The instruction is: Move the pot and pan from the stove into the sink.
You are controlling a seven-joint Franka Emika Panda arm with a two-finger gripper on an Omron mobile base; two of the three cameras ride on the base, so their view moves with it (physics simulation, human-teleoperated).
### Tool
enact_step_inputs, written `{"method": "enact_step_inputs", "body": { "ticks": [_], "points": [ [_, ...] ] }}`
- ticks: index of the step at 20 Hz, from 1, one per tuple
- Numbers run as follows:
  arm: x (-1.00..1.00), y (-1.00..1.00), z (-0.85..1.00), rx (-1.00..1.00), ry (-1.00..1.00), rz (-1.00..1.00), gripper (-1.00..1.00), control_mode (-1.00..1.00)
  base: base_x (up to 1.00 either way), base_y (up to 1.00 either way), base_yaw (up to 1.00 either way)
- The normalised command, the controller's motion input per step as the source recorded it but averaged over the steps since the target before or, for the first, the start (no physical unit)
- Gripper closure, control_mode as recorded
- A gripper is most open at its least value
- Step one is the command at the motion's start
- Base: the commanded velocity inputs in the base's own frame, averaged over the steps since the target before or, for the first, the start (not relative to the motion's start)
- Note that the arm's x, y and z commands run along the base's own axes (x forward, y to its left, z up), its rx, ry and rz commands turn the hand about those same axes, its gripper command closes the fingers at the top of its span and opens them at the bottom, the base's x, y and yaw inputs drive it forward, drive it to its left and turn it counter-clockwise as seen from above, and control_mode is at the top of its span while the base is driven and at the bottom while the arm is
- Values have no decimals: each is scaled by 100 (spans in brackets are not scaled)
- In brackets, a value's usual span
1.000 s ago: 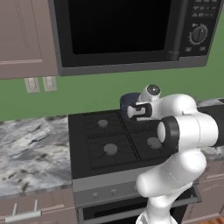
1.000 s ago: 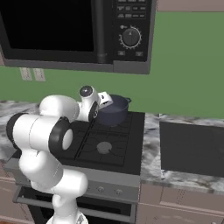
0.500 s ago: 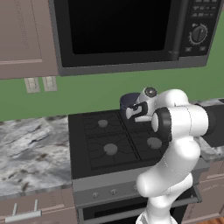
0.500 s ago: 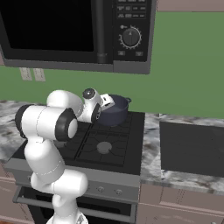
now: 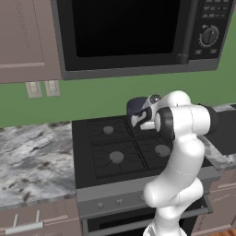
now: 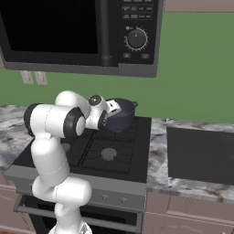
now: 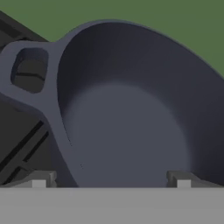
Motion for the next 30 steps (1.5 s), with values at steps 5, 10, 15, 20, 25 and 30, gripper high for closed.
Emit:
{"method": "enact_step_inputs", "body": {
  "ticks": [5,10,15,20,25,30],
  "points": [
    [12,0,-13,-2,0,0,100,-100,0,0,0],
    [0,0,0,0,0,0,100,-100,0,0,0],
    [-2,0,4,1,-1,0,100,-100,0,0,0],
    [0,0,34,7,-1,0,100,-100,0,0,0],
    [-7,0,58,9,-1,0,100,-100,0,0,0],
    [-25,0,58,6,0,1,100,-100,0,0,0]
  ]
}}
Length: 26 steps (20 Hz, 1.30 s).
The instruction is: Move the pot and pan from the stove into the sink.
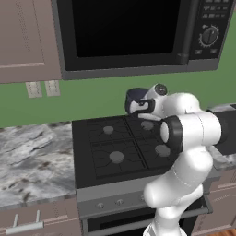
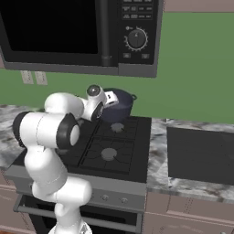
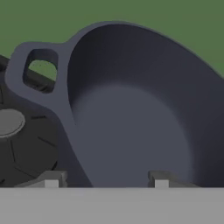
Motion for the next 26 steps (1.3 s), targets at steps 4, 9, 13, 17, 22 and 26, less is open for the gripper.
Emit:
{"method": "enact_step_inputs", "body": {
  "ticks": [4,9,13,17,22,26],
  "points": [
    [-47,0,44,1,2,4,100,-100,0,0,0],
    [-67,-1,31,0,3,6,100,-100,0,0,0],
    [-80,0,19,0,3,7,100,-100,0,0,0],
    [-83,0,22,0,3,7,100,-100,0,0,0],
    [-89,-1,27,0,2,7,100,-100,0,0,0],
    [-94,-3,30,0,0,6,100,-100,0,0,0]
  ]
}}
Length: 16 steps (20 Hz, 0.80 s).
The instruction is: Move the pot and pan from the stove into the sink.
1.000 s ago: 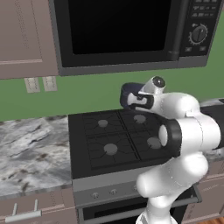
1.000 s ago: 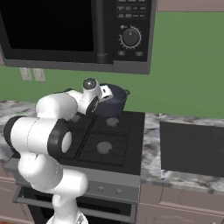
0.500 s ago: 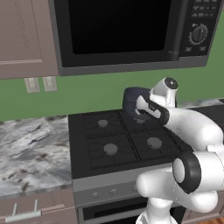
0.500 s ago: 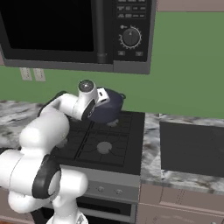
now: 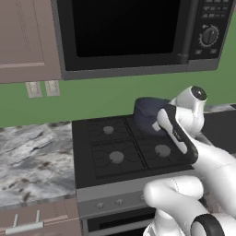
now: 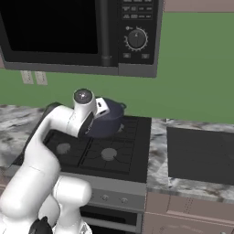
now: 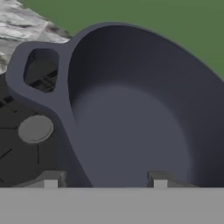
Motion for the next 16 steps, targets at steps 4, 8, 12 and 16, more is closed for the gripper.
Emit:
{"method": "enact_step_inputs", "body": {
  "ticks": [4,8,12,16],
  "points": [
    [-98,-5,27,0,0,7,100,-100,0,0,0],
    [-98,-5,29,-1,0,7,100,-100,0,0,0],
    [-100,-3,24,-3,-4,9,100,-100,0,0,0],
    [-94,-4,19,-4,-11,11,100,-100,0,0,0]
  ]
}}
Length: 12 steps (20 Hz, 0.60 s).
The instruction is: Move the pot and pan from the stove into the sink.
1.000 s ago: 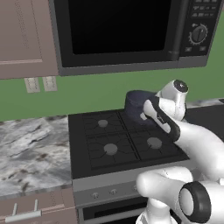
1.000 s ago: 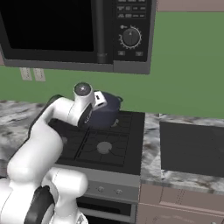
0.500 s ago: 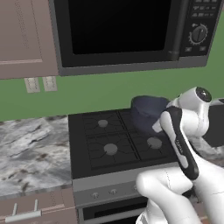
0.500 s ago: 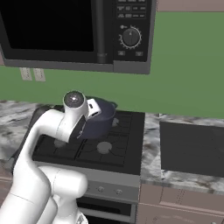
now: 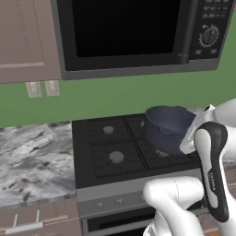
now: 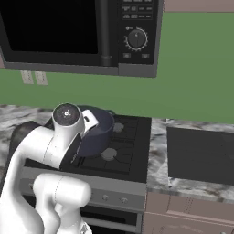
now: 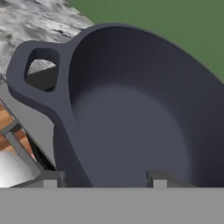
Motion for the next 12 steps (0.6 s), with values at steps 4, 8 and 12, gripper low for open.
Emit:
{"method": "enact_step_inputs", "body": {
  "ticks": [4,8,12],
  "points": [
    [-78,-1,16,-4,-23,10,100,-100,0,0,0],
    [-22,0,8,0,-13,3,100,-100,0,0,0],
    [0,0,0,0,0,0,100,-100,0,0,0]
  ]
}}
